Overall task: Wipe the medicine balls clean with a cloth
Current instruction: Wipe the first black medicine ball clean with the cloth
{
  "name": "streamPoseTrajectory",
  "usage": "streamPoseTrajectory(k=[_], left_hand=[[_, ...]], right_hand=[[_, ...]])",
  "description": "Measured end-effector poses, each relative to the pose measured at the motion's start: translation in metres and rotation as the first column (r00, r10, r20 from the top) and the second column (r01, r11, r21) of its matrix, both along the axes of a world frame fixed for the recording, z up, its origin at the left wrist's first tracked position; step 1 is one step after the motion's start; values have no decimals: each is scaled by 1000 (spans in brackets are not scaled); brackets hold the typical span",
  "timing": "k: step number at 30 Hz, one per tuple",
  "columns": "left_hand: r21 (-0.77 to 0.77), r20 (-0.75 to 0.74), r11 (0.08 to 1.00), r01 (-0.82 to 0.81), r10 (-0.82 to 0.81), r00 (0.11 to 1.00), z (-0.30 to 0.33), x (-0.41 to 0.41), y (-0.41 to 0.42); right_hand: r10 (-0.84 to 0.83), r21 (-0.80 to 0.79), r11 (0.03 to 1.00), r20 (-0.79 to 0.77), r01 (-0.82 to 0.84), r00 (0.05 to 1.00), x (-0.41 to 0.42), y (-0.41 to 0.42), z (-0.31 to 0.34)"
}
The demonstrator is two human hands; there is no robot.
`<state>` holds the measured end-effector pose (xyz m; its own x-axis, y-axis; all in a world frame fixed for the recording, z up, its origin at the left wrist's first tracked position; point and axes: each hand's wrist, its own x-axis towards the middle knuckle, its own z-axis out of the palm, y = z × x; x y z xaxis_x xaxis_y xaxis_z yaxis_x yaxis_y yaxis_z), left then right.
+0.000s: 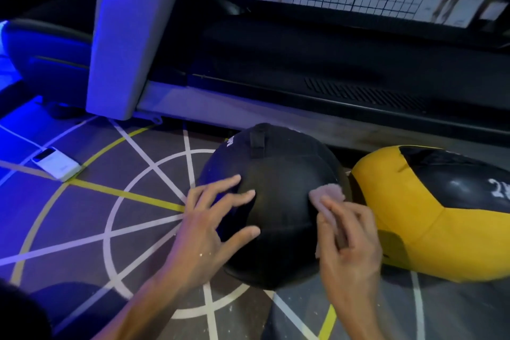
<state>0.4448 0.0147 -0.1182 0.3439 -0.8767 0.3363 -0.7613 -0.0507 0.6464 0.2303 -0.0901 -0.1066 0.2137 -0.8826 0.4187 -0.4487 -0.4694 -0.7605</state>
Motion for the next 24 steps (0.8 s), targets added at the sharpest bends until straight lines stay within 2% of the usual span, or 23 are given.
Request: streamPoseTrajectory(k=[2,4,5,6,8,10,12,15,17,20,22,24], left_hand=[[-6,-5,1000,2,-2,1000,-5,-8,14],[-11,7,1000,14,-14,1000,-12,-14,31],[-14,18,1000,22,-21,1000,-15,-17,38],[-13,21,1000,28,-28,999,-18,-20,43],[-5,18,999,40,-40,999,-19,-22,48],[-3,23,999,49,-49,999,-16,-24,50],[-27,-6,999,42,-42,999,-5,-23,48],[-87,-27,996,-9,7,1000,14,-15,32],[-43,-30,999,-28,26,999,23,-7,20],[24,-62,999,-32,34,997,23,4,21],[24,-79,999,-30,31,996,20,4,33],[17,-93,999,-27,28,995,18,-1,46]], right_hand=[[143,-155,975,-127,-162,982,3,15,1],[329,-287,866,-291,-410,898,8,16,8],[355,-330,813,-373,-480,857,10,7,15],[343,-356,795,-405,-492,848,14,-6,21],[247,-318,888,-279,-332,928,19,-41,28],[96,-118,987,-80,-105,992,22,-74,30],[54,-4,999,-53,-55,997,19,-78,31],[213,-149,958,-194,-244,958,25,-31,40],[340,-251,863,-353,-438,872,29,12,42],[388,-280,760,-528,-587,755,29,30,42],[402,-257,784,-483,-565,778,31,-1,44],[366,-137,895,-321,-425,874,41,-44,47]])
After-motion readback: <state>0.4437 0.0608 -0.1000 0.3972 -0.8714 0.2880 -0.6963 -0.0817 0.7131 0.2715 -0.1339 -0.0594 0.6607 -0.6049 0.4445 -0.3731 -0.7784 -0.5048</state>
